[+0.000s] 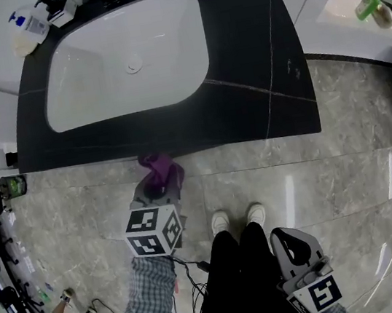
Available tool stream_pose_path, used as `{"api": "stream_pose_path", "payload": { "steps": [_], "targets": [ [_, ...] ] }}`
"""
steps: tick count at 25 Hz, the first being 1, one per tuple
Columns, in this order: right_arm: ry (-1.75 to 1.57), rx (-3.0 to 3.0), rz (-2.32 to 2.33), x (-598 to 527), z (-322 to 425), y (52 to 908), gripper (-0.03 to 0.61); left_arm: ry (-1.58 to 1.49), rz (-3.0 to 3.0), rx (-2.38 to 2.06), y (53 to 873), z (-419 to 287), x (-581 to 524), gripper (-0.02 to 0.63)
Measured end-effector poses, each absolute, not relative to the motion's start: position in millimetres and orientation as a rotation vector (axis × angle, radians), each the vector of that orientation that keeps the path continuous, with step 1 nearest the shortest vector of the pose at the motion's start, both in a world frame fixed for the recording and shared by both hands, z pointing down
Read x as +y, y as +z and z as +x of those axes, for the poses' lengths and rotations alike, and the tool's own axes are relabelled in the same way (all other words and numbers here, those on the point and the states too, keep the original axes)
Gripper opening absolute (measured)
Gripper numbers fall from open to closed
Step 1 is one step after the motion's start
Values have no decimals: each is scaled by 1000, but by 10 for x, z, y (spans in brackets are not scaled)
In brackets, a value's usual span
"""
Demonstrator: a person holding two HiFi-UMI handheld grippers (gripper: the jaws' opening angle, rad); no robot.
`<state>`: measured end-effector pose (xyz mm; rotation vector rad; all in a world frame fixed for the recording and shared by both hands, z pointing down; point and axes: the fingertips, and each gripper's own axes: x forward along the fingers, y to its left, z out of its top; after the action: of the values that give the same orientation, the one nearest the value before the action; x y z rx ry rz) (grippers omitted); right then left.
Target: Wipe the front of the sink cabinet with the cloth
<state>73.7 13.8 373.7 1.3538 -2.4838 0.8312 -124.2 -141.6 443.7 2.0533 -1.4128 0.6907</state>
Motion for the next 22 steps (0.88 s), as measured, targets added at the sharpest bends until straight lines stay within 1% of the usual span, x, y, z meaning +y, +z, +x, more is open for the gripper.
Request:
{"api": "stream_pose_path", "payload": {
  "steps": [6, 22],
  "targets": [
    [866, -2480, 1371, 149, 795, 3753, 18, 669, 2101, -1334, 4448, -815, -1457, 72],
    [915, -2472, 1403, 138, 966, 3849, 18, 532, 2149, -1232, 4418, -87, -1512, 72]
  ]
}}
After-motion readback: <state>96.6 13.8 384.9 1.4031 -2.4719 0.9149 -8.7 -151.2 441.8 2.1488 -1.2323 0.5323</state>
